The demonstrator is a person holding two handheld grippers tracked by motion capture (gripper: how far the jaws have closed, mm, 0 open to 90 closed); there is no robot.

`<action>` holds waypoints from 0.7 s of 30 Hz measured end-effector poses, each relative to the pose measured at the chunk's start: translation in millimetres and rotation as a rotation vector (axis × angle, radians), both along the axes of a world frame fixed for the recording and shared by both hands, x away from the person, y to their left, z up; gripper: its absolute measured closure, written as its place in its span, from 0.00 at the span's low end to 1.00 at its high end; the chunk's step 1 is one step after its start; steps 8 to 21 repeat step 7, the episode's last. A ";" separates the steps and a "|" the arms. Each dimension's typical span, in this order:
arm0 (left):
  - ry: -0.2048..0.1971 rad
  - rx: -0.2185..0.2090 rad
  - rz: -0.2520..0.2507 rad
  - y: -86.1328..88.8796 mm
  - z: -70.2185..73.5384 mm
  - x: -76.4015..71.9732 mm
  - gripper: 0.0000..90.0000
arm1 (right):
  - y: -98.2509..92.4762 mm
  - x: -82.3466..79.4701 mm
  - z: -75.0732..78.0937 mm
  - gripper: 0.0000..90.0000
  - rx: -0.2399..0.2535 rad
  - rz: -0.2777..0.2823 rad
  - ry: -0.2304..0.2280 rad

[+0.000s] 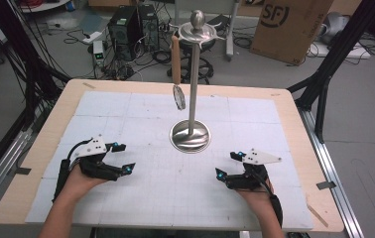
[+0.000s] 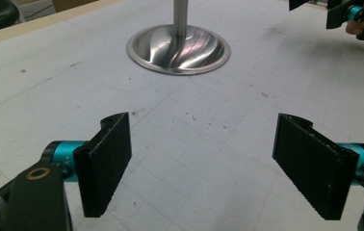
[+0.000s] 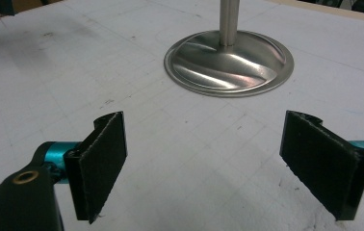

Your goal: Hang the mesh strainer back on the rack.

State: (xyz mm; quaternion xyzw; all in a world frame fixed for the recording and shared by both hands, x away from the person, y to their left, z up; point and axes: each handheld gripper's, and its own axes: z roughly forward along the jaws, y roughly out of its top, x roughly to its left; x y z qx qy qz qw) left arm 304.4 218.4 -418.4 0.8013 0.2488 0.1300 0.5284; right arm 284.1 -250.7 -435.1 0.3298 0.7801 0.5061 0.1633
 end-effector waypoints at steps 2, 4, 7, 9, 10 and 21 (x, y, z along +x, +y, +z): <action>0.004 0.000 0.000 -0.3 -0.8 0.6 0.25 | 0.5 0.4 0.0 0.17 -0.003 0.001 -0.003; 0.006 0.003 -0.002 -1.1 -1.6 1.0 0.25 | 0.9 0.3 -0.1 0.17 -0.005 0.001 0.002; 0.006 0.002 -0.002 -1.6 -1.8 1.2 0.25 | 0.7 0.4 -0.2 0.17 -0.006 0.001 0.004; 0.006 0.002 -0.002 -1.6 -1.8 1.2 0.25 | 0.7 0.4 -0.2 0.17 -0.006 0.001 0.004; 0.006 0.002 -0.002 -1.6 -1.8 1.2 0.25 | 0.7 0.4 -0.2 0.17 -0.006 0.001 0.004; 0.006 0.002 -0.002 -1.6 -1.8 1.2 0.25 | 0.7 0.4 -0.2 0.17 -0.006 0.001 0.004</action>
